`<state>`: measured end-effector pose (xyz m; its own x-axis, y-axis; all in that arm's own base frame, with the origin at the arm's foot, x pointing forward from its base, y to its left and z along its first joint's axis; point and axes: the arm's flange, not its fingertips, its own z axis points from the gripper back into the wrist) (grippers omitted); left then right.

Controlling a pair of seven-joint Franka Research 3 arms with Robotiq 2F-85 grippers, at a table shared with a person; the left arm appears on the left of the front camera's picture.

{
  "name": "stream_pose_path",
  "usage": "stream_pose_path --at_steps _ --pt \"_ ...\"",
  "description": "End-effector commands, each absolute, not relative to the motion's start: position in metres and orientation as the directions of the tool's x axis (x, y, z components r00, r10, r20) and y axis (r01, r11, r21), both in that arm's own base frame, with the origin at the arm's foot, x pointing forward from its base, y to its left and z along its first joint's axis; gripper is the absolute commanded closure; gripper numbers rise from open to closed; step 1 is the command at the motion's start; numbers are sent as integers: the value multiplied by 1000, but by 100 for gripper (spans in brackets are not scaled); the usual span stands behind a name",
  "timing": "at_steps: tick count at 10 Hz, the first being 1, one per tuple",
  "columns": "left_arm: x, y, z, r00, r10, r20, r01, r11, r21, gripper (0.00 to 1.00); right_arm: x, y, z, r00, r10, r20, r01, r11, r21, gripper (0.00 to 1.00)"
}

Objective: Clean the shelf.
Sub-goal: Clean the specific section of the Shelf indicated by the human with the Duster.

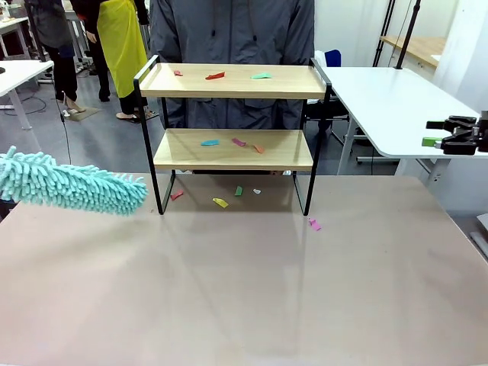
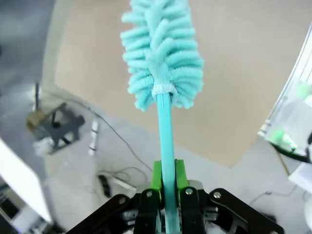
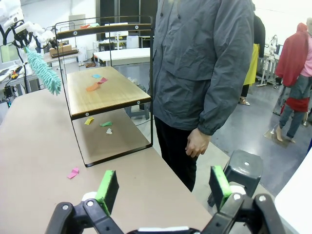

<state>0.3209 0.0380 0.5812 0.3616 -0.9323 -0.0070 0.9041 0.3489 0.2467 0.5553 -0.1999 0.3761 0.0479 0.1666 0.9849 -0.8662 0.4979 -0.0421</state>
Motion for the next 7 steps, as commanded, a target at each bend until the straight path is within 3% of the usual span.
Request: stream_pose_path --at_steps 1,3,5,6,7 --pt "315 36 585 166 -986 22 962 167 216 87 555 -198 378 45 170 984 -867 496 -45 0" --pt "314 15 580 -31 -999 9 986 -29 166 87 555 -198 378 45 170 984 -867 496 -45 0" --pt "313 -1 578 -80 -997 16 981 -75 178 87 555 -198 378 45 170 984 -867 496 -45 0" --pt "324 -9 575 -27 -998 57 974 -13 225 87 555 -198 378 45 170 984 -867 496 -45 0" --pt "314 -2 577 -61 -998 6 983 -59 174 87 555 -198 378 45 170 984 -867 496 -45 0"
